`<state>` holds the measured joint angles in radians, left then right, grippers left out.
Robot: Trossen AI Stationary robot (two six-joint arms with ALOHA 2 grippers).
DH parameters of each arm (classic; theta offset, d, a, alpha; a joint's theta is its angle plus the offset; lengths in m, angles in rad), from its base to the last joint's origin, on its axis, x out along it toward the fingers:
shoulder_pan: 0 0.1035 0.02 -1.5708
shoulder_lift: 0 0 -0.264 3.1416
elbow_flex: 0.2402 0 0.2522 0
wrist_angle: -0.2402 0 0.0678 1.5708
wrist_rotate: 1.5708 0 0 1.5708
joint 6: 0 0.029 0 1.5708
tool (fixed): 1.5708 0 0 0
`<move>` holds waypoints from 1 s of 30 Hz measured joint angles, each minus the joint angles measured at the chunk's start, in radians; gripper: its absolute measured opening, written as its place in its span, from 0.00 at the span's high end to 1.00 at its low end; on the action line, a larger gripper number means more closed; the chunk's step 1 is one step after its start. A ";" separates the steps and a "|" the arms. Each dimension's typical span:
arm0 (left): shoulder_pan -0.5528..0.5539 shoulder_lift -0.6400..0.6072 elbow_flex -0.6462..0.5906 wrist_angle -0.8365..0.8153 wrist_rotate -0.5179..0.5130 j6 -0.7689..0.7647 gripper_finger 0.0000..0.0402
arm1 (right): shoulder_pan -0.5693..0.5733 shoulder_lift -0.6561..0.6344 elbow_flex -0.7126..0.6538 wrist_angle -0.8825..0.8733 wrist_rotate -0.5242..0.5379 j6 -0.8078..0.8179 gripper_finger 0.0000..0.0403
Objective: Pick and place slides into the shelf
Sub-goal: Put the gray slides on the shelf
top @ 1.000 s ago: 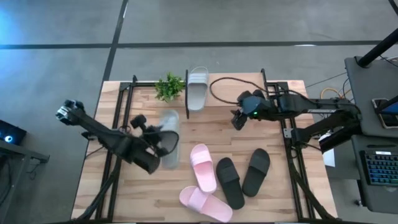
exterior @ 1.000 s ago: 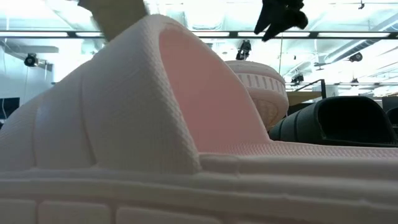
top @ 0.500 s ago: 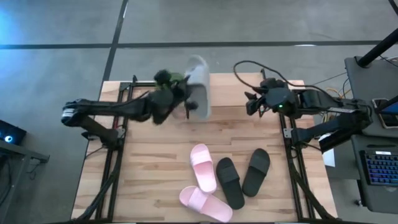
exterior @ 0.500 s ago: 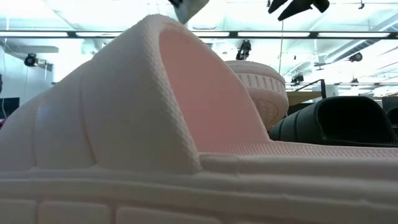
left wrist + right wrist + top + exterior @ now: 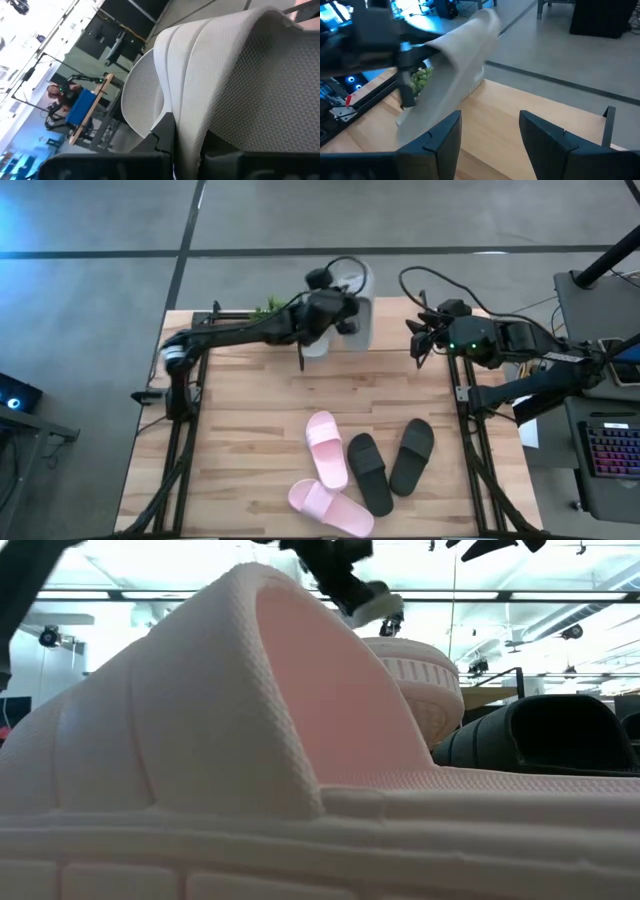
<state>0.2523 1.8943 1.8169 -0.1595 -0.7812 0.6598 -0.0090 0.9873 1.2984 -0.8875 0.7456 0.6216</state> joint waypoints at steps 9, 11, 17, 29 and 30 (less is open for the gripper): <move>0.093 0.263 0.392 -0.437 0.099 -0.013 1.00 | 0.000 0.011 0.000 -0.099 0.014 0.069 0.52; 0.100 0.286 0.436 -0.467 0.133 -0.037 1.00 | 0.000 0.011 0.000 -0.135 0.017 0.098 0.52; 0.118 0.291 0.442 -0.558 0.197 -0.111 1.00 | 0.000 0.011 0.000 -0.179 0.017 0.149 0.52; 0.126 0.291 0.386 -0.545 0.206 -0.157 0.82 | 0.000 0.014 0.000 -0.179 0.015 0.154 0.52; 0.126 0.291 0.386 -0.544 0.206 -0.157 0.79 | 0.000 0.014 0.000 -0.179 0.015 0.156 0.52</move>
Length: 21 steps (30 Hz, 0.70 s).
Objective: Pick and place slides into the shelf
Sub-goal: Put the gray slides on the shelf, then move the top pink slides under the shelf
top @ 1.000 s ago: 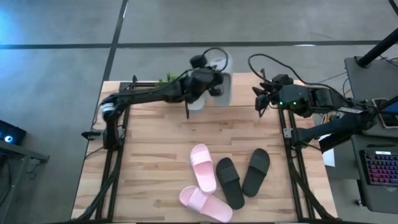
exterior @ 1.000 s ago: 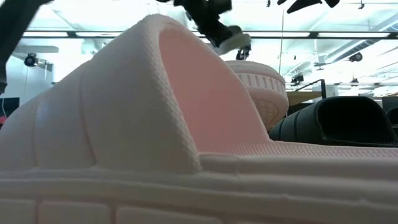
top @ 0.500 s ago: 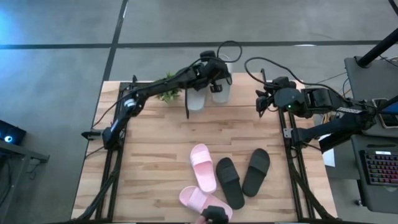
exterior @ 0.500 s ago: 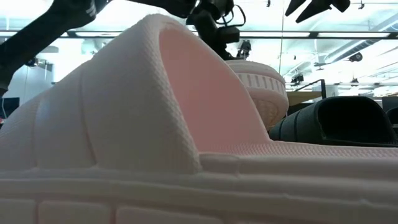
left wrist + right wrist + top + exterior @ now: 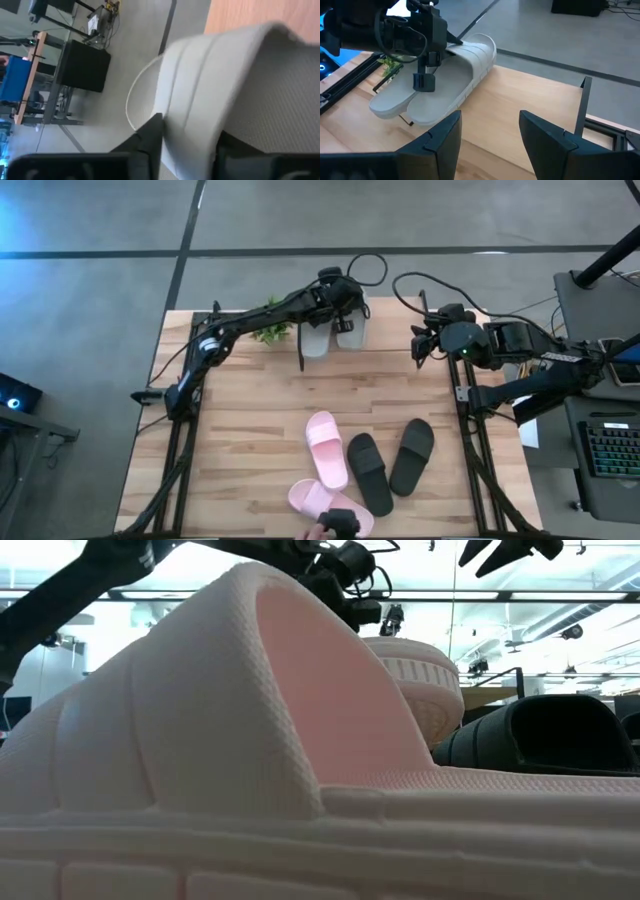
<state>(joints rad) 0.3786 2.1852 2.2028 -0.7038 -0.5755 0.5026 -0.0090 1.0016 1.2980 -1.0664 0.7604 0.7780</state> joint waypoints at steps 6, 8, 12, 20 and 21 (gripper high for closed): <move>-0.012 -0.011 0.000 -0.058 0.000 -0.002 0.62 | 0.000 0.000 0.000 0.000 -0.001 -0.001 0.52; -0.022 -0.013 0.000 -0.067 -0.001 -0.002 0.58 | 0.000 0.000 0.000 -0.002 -0.001 -0.002 0.52; -0.041 -0.013 0.000 -0.067 -0.001 -0.002 0.54 | 0.000 0.000 0.000 -0.003 -0.001 -0.018 0.52; -0.140 -0.102 0.007 -0.172 -0.163 -0.005 0.54 | 0.000 0.001 0.000 -0.031 -0.004 -0.018 0.52; -0.157 -0.131 0.005 -0.209 -0.178 -0.029 0.54 | 0.000 0.002 0.000 -0.037 -0.005 -0.018 0.52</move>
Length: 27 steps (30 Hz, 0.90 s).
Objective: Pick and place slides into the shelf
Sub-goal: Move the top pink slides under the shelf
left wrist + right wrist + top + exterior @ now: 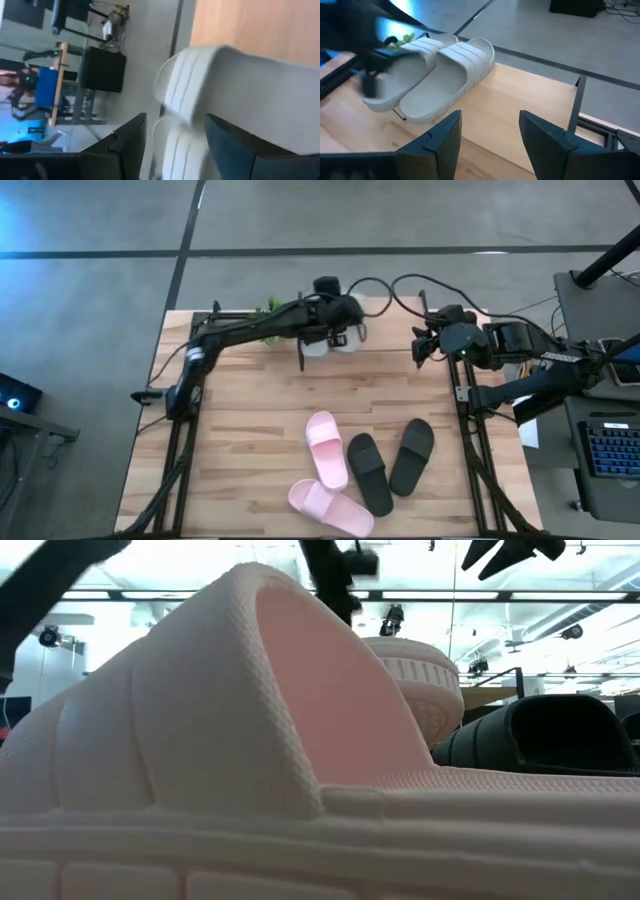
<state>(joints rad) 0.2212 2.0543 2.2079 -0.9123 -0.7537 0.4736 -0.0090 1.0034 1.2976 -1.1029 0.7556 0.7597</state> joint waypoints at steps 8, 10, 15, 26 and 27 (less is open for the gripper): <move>-0.097 -0.238 -0.030 -0.315 0.318 -0.538 0.54 | -0.016 0.041 -0.019 -0.052 -0.133 0.054 0.52; -0.128 -0.288 -0.094 -0.309 0.381 -0.547 0.54 | -0.016 0.062 -0.040 -0.080 -0.168 0.052 0.52; -0.240 -0.381 -0.322 -0.304 0.206 -0.443 0.54 | -0.010 0.107 -0.105 -0.099 -0.191 0.043 0.52; -0.559 -0.497 -0.657 -0.153 0.158 -0.828 0.54 | 0.071 0.102 -0.184 -0.038 -0.306 -0.081 0.52; -0.589 -0.493 -0.666 -0.145 0.144 -0.887 0.54 | 0.086 0.101 -0.192 -0.020 -0.326 -0.111 0.52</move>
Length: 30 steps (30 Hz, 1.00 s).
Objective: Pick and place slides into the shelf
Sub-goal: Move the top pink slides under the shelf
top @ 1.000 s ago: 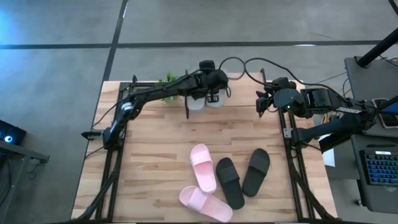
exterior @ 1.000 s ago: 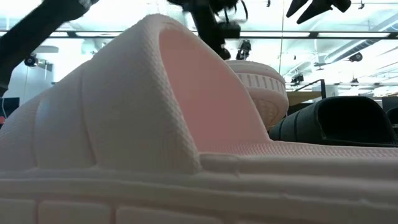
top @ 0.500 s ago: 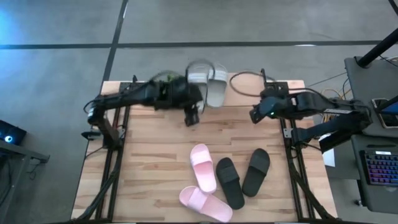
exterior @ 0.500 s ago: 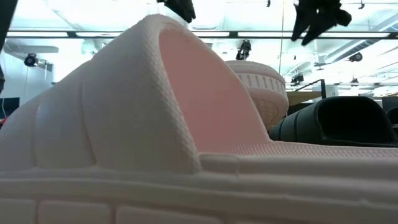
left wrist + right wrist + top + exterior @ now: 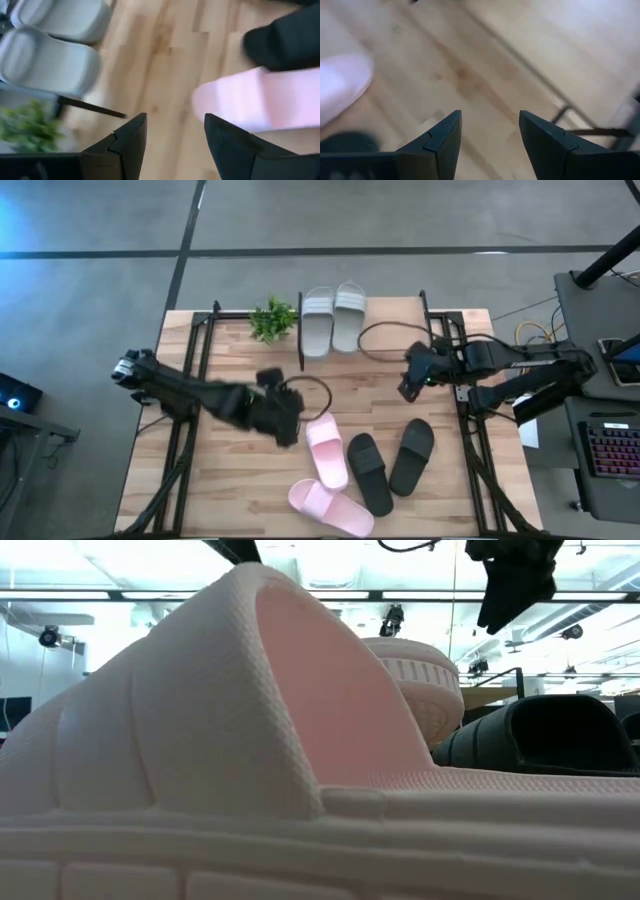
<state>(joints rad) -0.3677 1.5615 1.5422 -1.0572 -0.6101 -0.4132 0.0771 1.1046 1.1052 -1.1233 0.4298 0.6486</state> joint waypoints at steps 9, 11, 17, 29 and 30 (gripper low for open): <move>-0.210 0.102 -0.026 -0.008 -0.028 -0.477 0.54 | 0.132 0.071 -0.079 0.276 -0.155 -0.295 0.52; -0.250 0.127 -0.026 -0.015 -0.023 -0.548 0.54 | 0.153 0.106 -0.080 0.326 -0.170 -0.320 0.52; -0.353 0.185 -0.027 -0.067 0.007 -0.697 0.54 | 0.221 0.250 -0.025 0.420 -0.201 -0.336 0.52; -0.524 0.232 -0.087 -0.082 0.000 -0.924 0.54 | 0.273 0.669 0.249 0.423 -0.172 -0.301 0.52; -0.538 0.233 -0.094 -0.084 -0.001 -0.945 0.54 | 0.273 0.695 0.274 0.422 -0.170 -0.303 0.52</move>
<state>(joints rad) -0.9054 1.7943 1.4483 -1.1412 -0.6113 -1.3582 0.3500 1.7991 1.3791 -0.7017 0.2600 0.3458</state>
